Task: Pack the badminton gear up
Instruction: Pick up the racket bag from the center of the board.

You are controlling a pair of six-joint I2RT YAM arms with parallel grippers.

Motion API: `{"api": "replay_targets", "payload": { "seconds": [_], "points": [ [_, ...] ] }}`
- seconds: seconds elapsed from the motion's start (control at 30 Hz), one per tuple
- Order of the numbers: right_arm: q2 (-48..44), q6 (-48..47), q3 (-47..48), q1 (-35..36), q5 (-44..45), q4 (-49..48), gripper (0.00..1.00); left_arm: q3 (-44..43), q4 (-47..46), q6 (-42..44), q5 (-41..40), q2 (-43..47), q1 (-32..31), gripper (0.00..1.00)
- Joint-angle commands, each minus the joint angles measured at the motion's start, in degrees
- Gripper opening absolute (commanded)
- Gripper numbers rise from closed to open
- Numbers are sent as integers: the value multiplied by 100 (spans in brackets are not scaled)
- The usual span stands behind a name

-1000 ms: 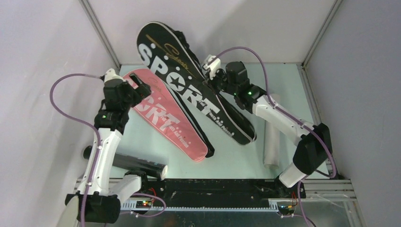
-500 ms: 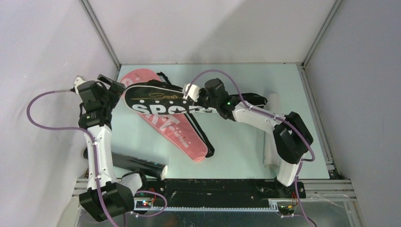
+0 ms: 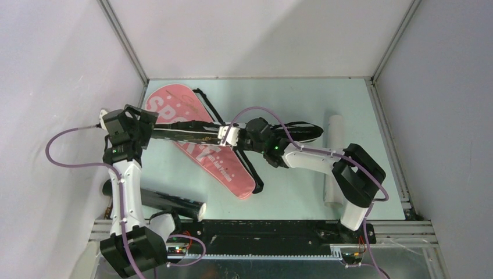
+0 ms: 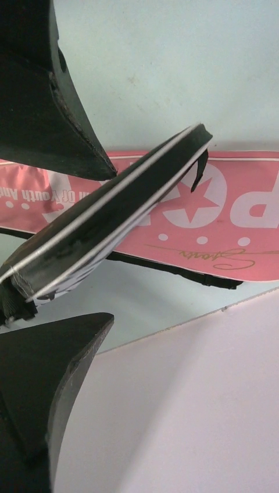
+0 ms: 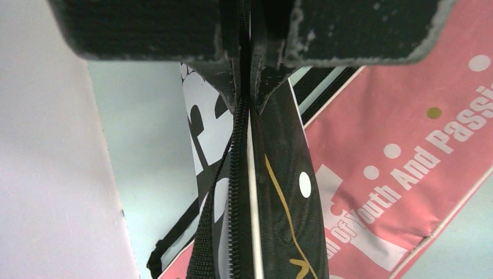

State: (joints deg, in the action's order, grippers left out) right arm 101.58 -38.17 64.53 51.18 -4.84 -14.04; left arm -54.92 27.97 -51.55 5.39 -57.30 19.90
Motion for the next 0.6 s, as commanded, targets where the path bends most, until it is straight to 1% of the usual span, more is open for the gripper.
{"api": "replay_targets", "payload": {
  "seconds": [0.0, 0.17, 0.37, 0.43, 0.47, 0.53, 0.57],
  "points": [
    [-341, 109, -80, 63, 9, -400, 0, -252, 61, -196, 95, 174, 31, 89],
    [-394, 183, -164, 117, -4, -480, 0, -36, -127, -131, 102, 174, 31, 80],
    [-524, 480, -306, 121, -89, -501, 0, -113, -336, 24, 197, -118, 31, 74],
    [-593, 576, -399, 141, -165, -542, 0, -222, -358, 53, 350, -235, 31, 70],
    [-626, 592, -442, 153, -179, -631, 0, -237, -373, 63, 417, -264, 31, 65],
    [-652, 620, -554, 182, -190, -724, 0, -172, -429, 50, 442, -265, 31, 60],
    [-659, 660, -568, 182, -196, -741, 0, -153, -458, 45, 439, -265, 31, 59]
  ]
}}
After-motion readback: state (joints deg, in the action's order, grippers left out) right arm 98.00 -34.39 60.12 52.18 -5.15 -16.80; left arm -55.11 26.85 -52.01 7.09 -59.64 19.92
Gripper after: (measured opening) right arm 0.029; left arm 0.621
